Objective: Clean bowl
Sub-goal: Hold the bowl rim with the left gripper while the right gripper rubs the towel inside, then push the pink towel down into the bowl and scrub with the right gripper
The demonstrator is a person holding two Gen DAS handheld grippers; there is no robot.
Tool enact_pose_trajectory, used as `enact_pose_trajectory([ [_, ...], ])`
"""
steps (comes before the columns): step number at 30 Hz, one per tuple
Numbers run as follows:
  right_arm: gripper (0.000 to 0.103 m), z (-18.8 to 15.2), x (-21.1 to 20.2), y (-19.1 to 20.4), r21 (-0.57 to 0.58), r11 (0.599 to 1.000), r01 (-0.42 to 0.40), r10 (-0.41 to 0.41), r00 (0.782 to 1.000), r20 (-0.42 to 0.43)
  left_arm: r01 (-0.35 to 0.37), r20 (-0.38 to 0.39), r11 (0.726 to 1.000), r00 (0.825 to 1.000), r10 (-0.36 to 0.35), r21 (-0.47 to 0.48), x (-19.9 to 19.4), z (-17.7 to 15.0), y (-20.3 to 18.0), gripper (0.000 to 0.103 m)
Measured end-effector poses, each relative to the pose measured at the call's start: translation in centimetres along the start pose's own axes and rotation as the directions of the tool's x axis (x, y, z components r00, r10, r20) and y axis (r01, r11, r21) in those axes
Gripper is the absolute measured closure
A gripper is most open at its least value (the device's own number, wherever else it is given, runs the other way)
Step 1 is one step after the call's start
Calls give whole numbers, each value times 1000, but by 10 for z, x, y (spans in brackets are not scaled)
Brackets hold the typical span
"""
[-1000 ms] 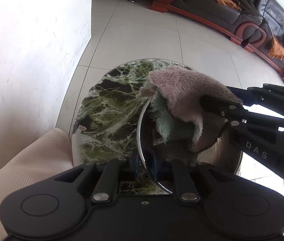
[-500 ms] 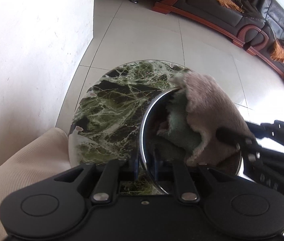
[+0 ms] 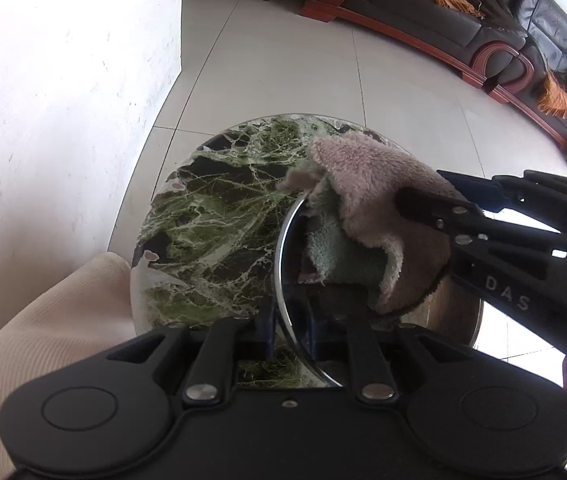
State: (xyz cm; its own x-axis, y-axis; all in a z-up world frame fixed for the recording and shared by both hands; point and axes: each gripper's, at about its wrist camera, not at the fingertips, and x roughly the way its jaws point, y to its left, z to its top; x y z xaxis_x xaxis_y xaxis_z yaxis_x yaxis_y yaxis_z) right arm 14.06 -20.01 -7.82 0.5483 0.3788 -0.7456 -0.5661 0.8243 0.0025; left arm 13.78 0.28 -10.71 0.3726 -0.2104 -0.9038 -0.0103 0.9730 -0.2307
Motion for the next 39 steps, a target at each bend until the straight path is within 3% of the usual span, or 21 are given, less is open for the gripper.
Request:
enact_pose_trajectory([
  [9,76,-41,-20,5,48,998,28,-25,998,-59,12,4,1000,1000,-12,-12,2,1,3,88],
  [18,76,-1,0,6,9,1000,22,-22,1000,-13,20,-10,1000,1000,-20,-15,3,2,3,88],
  [28,76,-43,-19,11,54,998,17,-12,996,-85,25,-3,999,1000,-25,-22,5,2,6,88],
  [39,76,-2,2,9,21,999,32,-31,999,-22,26,-13,1000,1000,-26,-11,5,1,4,85],
])
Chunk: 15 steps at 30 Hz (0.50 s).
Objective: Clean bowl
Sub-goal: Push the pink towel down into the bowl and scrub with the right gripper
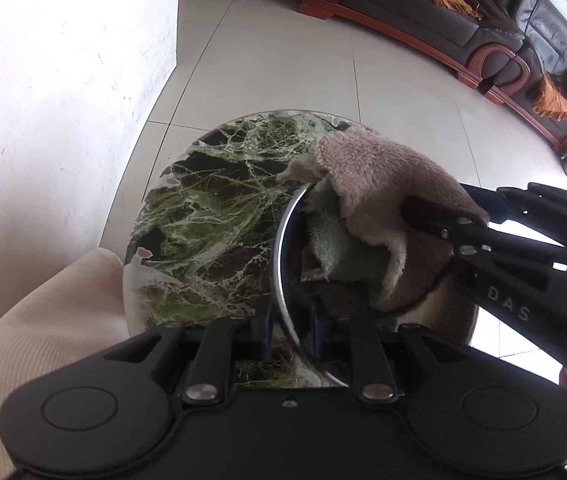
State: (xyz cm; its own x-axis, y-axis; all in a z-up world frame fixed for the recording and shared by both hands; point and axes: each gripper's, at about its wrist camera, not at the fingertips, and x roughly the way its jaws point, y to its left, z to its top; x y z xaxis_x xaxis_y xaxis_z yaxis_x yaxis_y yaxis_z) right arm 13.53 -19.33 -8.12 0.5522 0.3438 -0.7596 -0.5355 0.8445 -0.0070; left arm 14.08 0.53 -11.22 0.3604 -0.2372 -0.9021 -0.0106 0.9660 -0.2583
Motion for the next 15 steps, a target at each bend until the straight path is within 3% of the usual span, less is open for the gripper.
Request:
enact_pose_trajectory([
  [8,76,-40,-16,6,31,1000,-6,8,998,-61,-6,1,1000,1000,6,5,0,1,-1,85],
  [15,76,-12,-13,5,12,1000,6,-6,1000,-1,-9,-5,1000,1000,9,13,1,1,-3,84],
])
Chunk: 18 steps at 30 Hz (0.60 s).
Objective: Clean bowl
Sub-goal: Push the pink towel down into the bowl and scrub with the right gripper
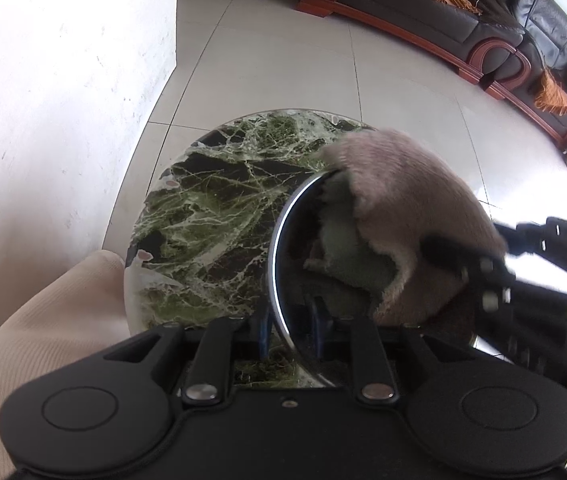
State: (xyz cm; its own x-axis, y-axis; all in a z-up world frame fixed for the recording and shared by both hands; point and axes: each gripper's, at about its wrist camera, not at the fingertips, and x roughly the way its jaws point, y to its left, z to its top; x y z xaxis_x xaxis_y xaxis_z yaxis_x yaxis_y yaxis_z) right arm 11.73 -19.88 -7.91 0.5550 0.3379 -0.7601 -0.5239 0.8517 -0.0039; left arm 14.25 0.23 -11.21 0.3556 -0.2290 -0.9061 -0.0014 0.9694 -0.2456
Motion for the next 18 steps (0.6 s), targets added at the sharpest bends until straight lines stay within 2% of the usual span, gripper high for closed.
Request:
enact_pose_trajectory([
  [5,76,6,10,-9,20,1000,-12,12,1000,0,1,3,1000,1000,-1,-10,2,0,1,84],
  [9,76,-20,4,-8,63,997,-34,36,998,-44,3,5,1000,1000,-3,-9,4,0,1,82],
  [13,72,-34,-6,-7,111,993,-51,57,997,-52,13,6,1000,1000,-13,-10,4,4,2,84],
  [18,72,-28,-5,-8,87,996,-36,41,998,-51,-5,101,1000,995,2,30,-13,27,2,84],
])
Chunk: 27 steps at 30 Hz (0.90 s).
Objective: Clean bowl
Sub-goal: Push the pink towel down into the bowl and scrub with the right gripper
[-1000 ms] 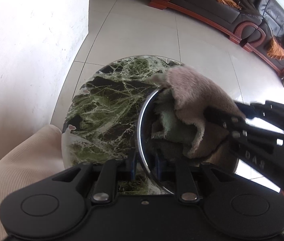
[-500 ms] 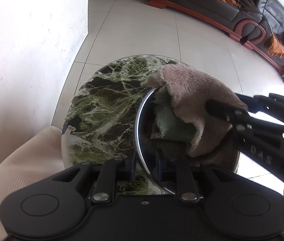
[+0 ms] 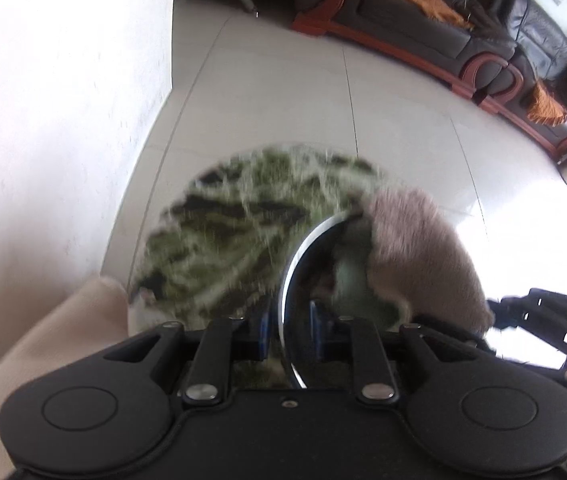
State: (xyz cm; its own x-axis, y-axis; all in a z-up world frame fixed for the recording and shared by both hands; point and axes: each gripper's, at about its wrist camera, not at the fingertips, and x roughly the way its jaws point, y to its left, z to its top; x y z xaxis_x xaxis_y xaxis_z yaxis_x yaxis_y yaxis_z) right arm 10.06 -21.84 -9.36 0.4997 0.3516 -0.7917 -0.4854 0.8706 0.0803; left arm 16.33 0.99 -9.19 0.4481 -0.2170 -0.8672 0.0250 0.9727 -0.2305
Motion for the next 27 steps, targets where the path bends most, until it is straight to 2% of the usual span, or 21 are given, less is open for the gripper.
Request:
enact_pose_trajectory([
  [3,72,0,1,-1,5,1000,-2,2,1000,2,9,4,1000,1000,-9,9,6,12,2,83],
  [7,72,-1,0,-1,22,1000,-9,9,1000,11,25,-2,1000,1000,-25,0,12,10,2,91],
  [11,72,8,5,-5,-3,1000,11,-11,1000,15,45,-27,996,999,-47,-74,9,-3,15,96],
  [17,72,36,18,-5,-74,997,2,1,999,40,36,-56,995,998,-41,-97,-1,-23,15,89],
  [21,73,48,31,7,-128,992,-11,18,999,52,31,-67,999,997,-34,-43,-8,-34,6,83],
  [27,72,45,34,16,-168,986,3,4,999,41,30,-42,996,999,-34,-83,-8,-19,20,85],
])
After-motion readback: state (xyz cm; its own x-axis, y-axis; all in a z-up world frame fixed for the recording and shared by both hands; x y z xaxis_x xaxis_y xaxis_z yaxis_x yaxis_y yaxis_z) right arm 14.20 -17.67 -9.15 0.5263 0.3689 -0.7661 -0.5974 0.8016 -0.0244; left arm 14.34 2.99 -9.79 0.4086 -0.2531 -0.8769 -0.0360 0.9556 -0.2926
